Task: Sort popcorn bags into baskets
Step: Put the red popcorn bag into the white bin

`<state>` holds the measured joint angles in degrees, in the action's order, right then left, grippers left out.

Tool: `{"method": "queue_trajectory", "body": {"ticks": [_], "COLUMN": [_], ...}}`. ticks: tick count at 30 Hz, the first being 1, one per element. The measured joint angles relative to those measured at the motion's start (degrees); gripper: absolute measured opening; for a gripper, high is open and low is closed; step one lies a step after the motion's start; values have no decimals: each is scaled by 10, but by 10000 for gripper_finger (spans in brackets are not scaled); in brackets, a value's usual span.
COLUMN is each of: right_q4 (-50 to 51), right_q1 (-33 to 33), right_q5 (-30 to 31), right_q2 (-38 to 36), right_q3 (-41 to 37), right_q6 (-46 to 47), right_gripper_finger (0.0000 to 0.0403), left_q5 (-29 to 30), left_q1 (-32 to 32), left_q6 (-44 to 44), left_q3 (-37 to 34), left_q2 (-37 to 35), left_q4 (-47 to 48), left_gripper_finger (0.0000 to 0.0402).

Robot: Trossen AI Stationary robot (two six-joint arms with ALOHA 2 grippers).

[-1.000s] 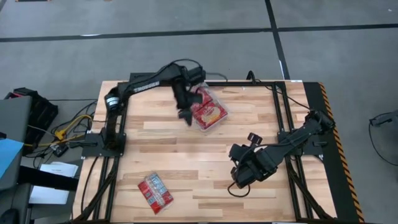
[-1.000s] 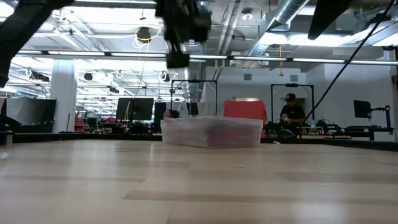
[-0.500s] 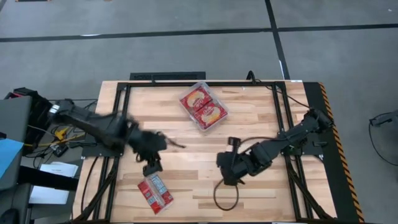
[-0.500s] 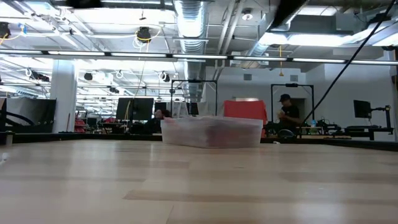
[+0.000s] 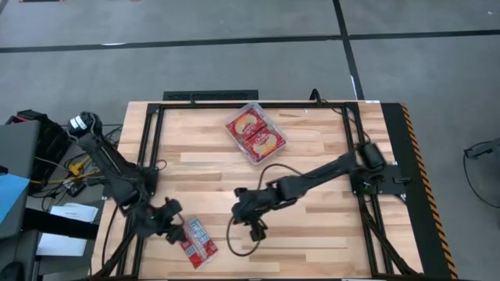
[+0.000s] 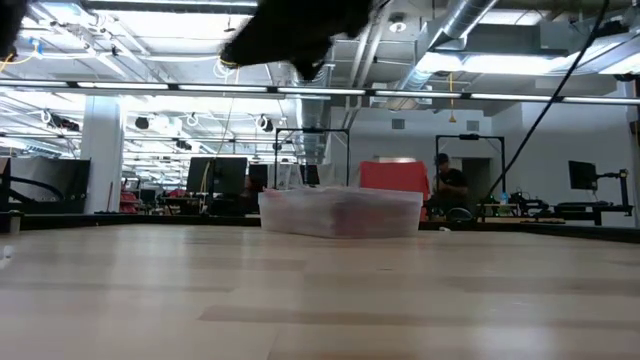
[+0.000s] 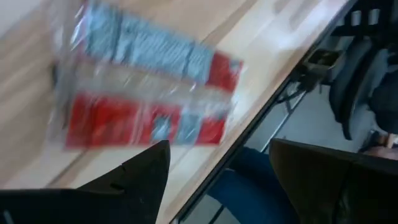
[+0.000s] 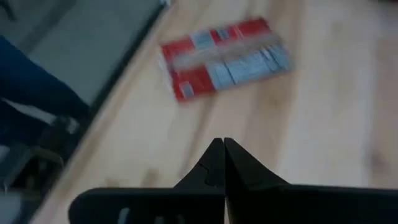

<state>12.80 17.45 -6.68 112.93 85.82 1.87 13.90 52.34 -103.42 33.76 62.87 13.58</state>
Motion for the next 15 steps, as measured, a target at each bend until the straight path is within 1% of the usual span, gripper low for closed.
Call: {"method": "queue_trajectory", "body": {"ticks": [1,3,5,7,9,10,15], "right_q4": [-24,-42,-64,-74,-93,-86,-81], "right_q1": [-2,-4,-2,1,5,7,18], "right_q5": [-11,-12,-10,-9,-10,-10,6], "right_q2": [16,44,73,99,132,147,228], "right_q3": [4,20,46,79,125,146,268], "right_q6": [8,15,15,15,16,16,31], "right_gripper_finger": [8,8,8,8,7,7,7], "left_q5": [2,4,5,18,36,42,42], "left_q1": [17,48,78,104,126,135,161], "left_q6": [-18,-48,-77,-105,-128,-136,-148], "left_q3": [0,1,2,2,2,2,3], "left_q2": [0,0,0,0,0,2,40], "left_q4": [5,5,4,10,16,19,15], "left_gripper_finger": [262,262,262,262,262,262,254]}}
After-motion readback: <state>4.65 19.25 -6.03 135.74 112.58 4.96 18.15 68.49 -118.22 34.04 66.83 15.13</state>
